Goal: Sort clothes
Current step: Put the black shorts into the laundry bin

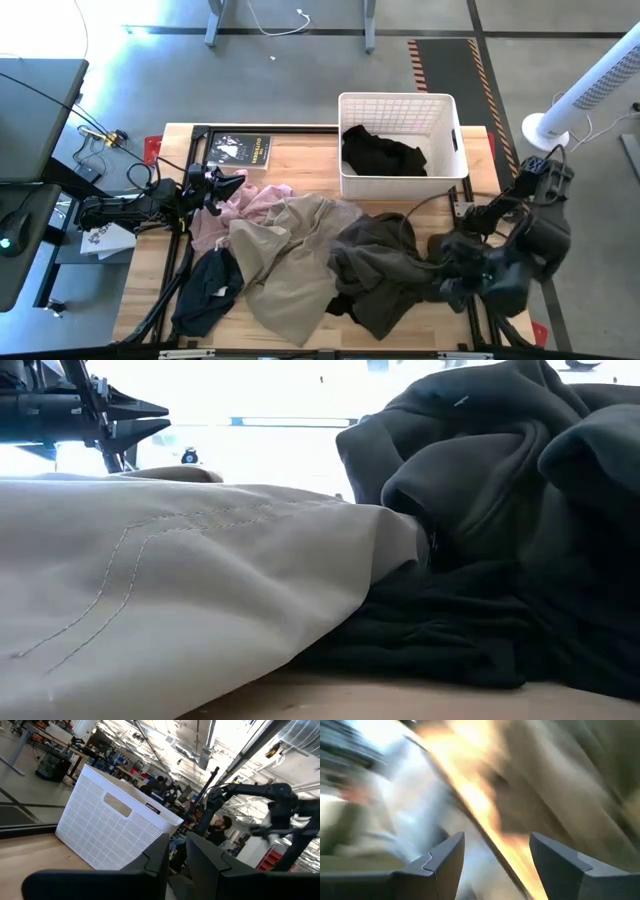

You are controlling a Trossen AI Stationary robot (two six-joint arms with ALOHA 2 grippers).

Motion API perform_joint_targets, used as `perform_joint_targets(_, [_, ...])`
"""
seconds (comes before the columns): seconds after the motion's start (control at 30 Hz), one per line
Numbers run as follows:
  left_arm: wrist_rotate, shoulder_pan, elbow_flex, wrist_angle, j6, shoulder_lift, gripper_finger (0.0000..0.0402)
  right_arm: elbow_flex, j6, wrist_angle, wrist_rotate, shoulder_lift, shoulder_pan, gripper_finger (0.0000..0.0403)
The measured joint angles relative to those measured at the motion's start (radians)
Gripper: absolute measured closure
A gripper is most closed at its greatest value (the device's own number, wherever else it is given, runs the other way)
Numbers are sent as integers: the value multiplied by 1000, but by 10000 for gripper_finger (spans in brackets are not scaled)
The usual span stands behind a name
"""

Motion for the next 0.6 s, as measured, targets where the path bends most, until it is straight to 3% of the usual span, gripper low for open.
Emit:
perform_joint_targets(0.03, [0,0,0,0,0,0,339,6,-113,103,62,2,-16,181])
perform_joint_targets(0.1, [0,0,0,0,0,0,339,7,-367,323,73,29,-61,181])
perform_joint_targets(0.17, [-1,0,0,0,0,0,339,8,-593,519,-7,85,-104,180])
perform_joint_targets(0.27, [-1,0,0,0,0,0,339,5,-792,703,-186,192,-175,181])
perform_joint_targets(0.43, [-1,0,0,-13,-1,0,339,5,-883,719,-472,370,-284,181])
perform_joint_targets(0.6, [4,0,-1,-51,-43,0,339,4,-993,640,-599,528,-349,181])
